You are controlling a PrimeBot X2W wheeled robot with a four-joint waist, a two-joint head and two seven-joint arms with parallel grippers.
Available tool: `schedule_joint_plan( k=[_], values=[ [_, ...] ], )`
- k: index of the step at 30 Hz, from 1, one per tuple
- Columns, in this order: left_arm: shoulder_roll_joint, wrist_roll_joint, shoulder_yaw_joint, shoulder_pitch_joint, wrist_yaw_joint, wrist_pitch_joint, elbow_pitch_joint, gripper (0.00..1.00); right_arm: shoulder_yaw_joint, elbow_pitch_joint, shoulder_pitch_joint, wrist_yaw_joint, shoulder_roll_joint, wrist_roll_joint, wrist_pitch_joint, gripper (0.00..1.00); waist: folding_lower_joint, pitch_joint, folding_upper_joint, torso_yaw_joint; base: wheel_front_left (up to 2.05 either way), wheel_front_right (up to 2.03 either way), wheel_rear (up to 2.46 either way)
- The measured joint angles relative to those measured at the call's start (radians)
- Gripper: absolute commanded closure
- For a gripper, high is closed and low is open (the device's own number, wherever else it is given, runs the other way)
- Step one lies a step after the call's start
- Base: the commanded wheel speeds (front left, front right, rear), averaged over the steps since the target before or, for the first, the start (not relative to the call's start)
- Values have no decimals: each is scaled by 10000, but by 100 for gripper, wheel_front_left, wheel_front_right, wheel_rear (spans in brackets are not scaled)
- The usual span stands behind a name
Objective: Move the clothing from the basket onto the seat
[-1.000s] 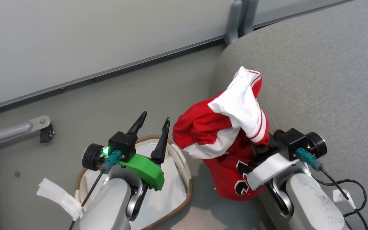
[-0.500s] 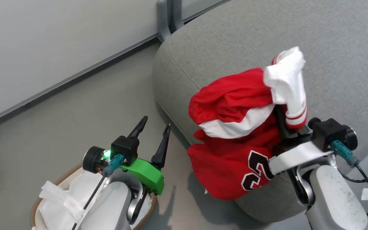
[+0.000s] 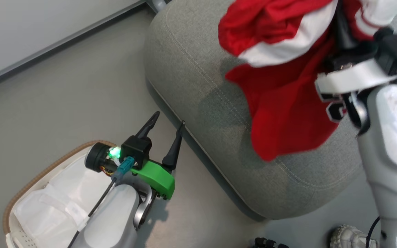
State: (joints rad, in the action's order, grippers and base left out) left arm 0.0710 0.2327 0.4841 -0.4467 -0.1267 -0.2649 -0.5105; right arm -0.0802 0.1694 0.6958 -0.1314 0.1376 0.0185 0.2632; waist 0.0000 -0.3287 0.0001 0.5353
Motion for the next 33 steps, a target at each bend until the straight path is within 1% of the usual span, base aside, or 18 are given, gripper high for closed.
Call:
schedule_joint_plan(
  k=[4,7,8,9,11,13,15,17,19,25,28,29,30,31,33],
  values=[
    [203,-121,31,-218,-6,0,138,0,157,508,1911,0,610,-234,0,100,0,-559,0,-49,0,0,0],
    [268,-180,259,-567,-8,0,205,0,554,1080,2971,0,1014,-468,0,100,0,-984,0,-203,0,0,0],
    [318,-180,357,-650,-8,0,224,0,897,1354,3303,0,989,-405,0,100,0,-1136,0,-280,0,0,0],
    [353,-178,403,-716,-8,0,234,0,1187,1616,3531,0,947,-309,2,100,1,-1255,0,-347,0,0,0],
    [443,-163,566,-918,-8,0,267,0,1448,2215,3890,-2,1260,-698,2,100,1,-1554,0,-534,0,0,0],
    [493,-150,723,-1144,-8,0,314,0,1931,2784,4152,-2,1429,-844,0,100,1,-1821,0,-727,0,0,0],
    [700,-360,999,-1393,-10,2,435,0,2372,3231,4350,-2,1630,-1202,0,100,1,-2125,0,-950,0,0,0],
    [775,-374,1083,-1531,-10,0,558,0,2769,3563,4380,0,1662,-1455,0,100,0,-2439,0,-1164,0,0,0],
    [798,-403,1166,-1639,-10,2,629,0,3185,3870,4276,0,1553,-1641,2,100,1,-2732,0,-1351,0,0,0],
    [918,-380,1189,-1811,-10,0,732,0,4823,5093,3219,0,918,-2240,0,100,2,-3559,0,-1882,0,0,0],
    [955,-334,1147,-1867,-10,0,704,0,5275,5352,2815,0,715,-2571,2,100,1,-3829,0,-2090,0,0,0],
    [968,-318,1124,-1869,-10,0,671,0,5354,5451,2696,0,654,-2671,2,80,1,-3885,0,-2138,0,0,0],
    [991,-307,1083,-1870,-10,0,631,0,5517,5522,2539,0,541,-2731,2,28,1,-3939,0,-2187,0,0,0],
    [1026,-278,1037,-1869,-10,0,577,0,5662,5497,2368,0,408,-2734,2,0,2,-3968,0,-2221,0,0,0],
    [1049,-222,980,-1861,-10,0,500,0,5787,5469,2077,0,234,-2755,2,0,1,-3931,0,-2238,0,0,0]
  ],
)
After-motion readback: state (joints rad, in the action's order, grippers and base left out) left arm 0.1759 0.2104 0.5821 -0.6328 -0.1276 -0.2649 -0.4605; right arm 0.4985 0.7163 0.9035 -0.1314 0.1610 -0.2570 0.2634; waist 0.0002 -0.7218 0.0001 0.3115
